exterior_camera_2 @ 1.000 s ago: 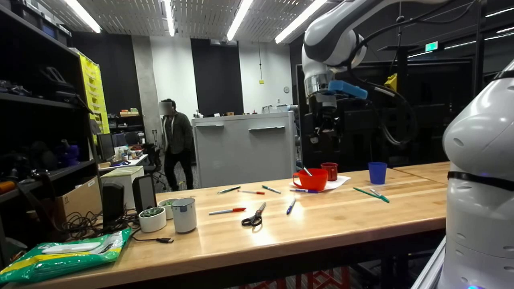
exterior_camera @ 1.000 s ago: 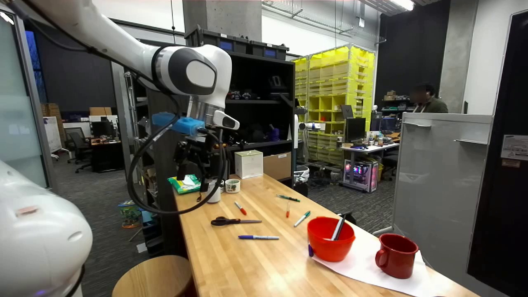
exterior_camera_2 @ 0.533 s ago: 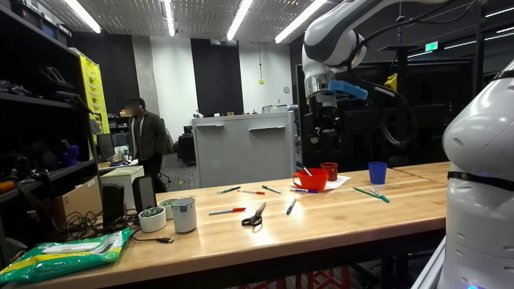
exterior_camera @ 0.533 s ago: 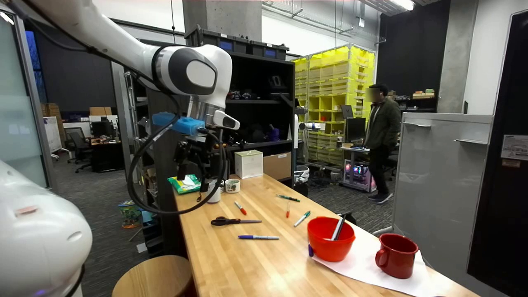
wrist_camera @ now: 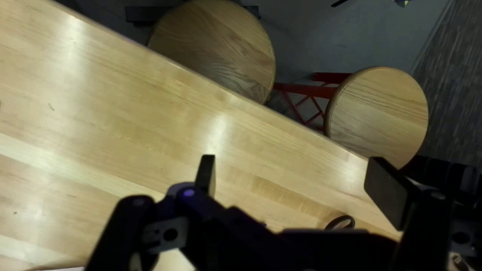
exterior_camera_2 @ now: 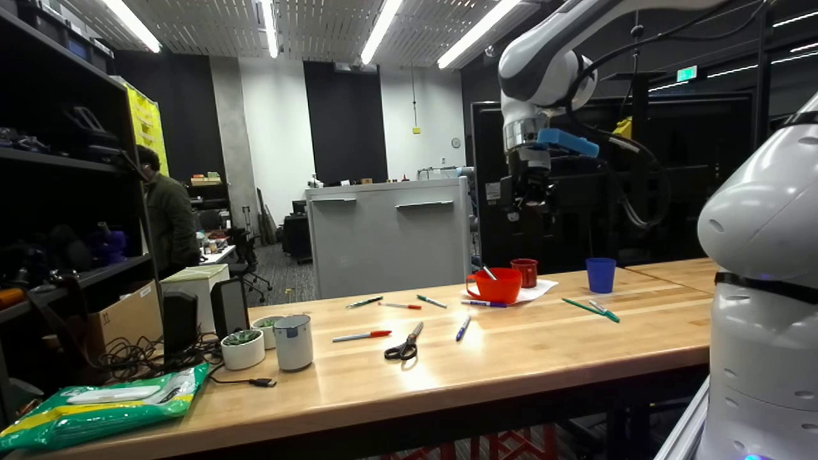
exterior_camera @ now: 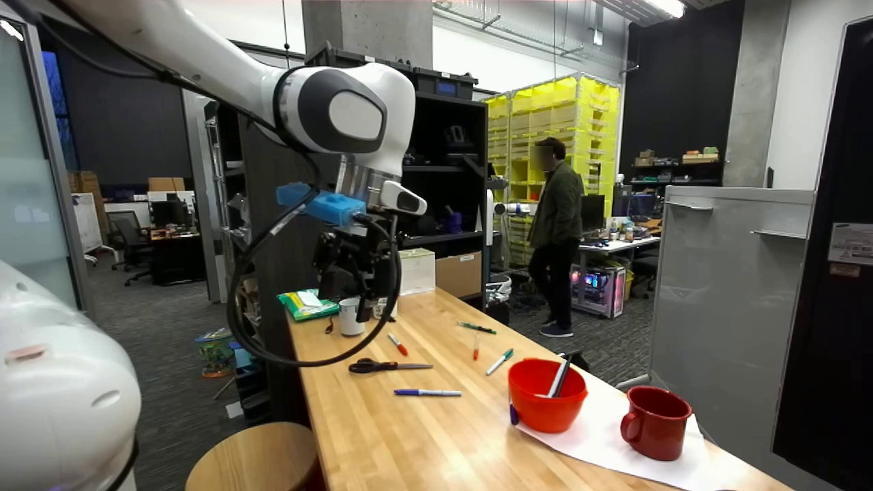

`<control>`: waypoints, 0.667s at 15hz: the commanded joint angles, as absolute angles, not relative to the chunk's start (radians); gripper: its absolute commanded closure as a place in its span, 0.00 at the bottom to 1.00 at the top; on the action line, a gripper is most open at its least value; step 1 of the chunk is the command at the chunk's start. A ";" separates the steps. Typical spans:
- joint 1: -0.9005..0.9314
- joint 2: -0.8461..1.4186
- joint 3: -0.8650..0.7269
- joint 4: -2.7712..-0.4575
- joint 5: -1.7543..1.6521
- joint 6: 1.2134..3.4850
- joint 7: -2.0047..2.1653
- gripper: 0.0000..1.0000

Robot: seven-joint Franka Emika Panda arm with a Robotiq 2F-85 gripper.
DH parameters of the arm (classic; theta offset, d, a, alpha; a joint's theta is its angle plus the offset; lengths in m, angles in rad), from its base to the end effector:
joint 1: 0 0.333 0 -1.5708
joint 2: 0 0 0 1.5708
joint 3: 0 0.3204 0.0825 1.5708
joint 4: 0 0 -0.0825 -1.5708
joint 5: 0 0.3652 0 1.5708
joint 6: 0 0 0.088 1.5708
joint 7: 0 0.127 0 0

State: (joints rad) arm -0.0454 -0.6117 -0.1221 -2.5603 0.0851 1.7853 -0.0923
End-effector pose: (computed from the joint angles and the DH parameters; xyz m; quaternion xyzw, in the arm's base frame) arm 0.3169 -0.0453 0.4446 -0.9930 0.0360 0.0741 0.0849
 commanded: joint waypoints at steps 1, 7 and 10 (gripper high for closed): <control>-0.115 -0.578 -0.177 -2.502 0.017 1.817 -0.149 0.00; -0.181 -0.573 -0.216 -2.474 -0.037 1.909 -0.132 0.00; -0.183 -0.565 -0.215 -2.467 -0.038 1.914 -0.131 0.00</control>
State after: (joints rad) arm -0.1808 -0.5660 -0.2173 -2.4691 -0.0389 1.9166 -0.1298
